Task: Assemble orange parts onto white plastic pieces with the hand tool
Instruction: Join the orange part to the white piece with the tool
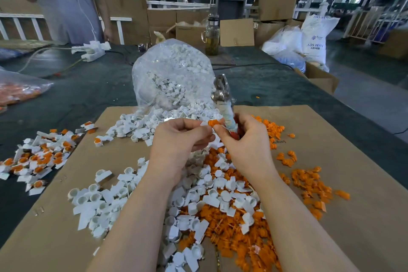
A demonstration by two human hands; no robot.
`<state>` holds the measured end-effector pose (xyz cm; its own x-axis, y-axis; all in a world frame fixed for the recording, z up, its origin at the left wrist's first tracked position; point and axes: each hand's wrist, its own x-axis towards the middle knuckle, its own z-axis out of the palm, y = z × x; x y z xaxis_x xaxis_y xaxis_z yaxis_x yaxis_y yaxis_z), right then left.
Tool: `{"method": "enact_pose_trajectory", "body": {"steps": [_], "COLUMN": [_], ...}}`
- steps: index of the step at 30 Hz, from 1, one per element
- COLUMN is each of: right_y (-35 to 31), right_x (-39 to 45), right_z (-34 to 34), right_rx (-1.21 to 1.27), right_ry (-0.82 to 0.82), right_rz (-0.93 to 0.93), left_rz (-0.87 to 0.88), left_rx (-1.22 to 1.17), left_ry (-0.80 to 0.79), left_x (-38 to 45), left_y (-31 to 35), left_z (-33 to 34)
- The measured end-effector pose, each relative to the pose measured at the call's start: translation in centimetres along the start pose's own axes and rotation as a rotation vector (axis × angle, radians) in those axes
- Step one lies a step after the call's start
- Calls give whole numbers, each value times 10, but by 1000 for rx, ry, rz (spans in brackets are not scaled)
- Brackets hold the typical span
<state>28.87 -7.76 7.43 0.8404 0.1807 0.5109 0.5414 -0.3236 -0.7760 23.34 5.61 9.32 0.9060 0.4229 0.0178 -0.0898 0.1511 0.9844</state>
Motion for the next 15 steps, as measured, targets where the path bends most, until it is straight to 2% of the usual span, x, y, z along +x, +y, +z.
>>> {"method": "enact_pose_trajectory", "body": {"steps": [5, 15], "right_y": [-2, -4], "right_x": [-1, -2], "right_z": [0, -2], "right_rx": [-5, -63], "right_ry": [19, 0], "right_rz": [-11, -25], "left_rz": [35, 135], "left_rx": [25, 240], "left_ry": [5, 41], "left_x": [-1, -5], "left_y": [1, 2], "left_z": [0, 1]}}
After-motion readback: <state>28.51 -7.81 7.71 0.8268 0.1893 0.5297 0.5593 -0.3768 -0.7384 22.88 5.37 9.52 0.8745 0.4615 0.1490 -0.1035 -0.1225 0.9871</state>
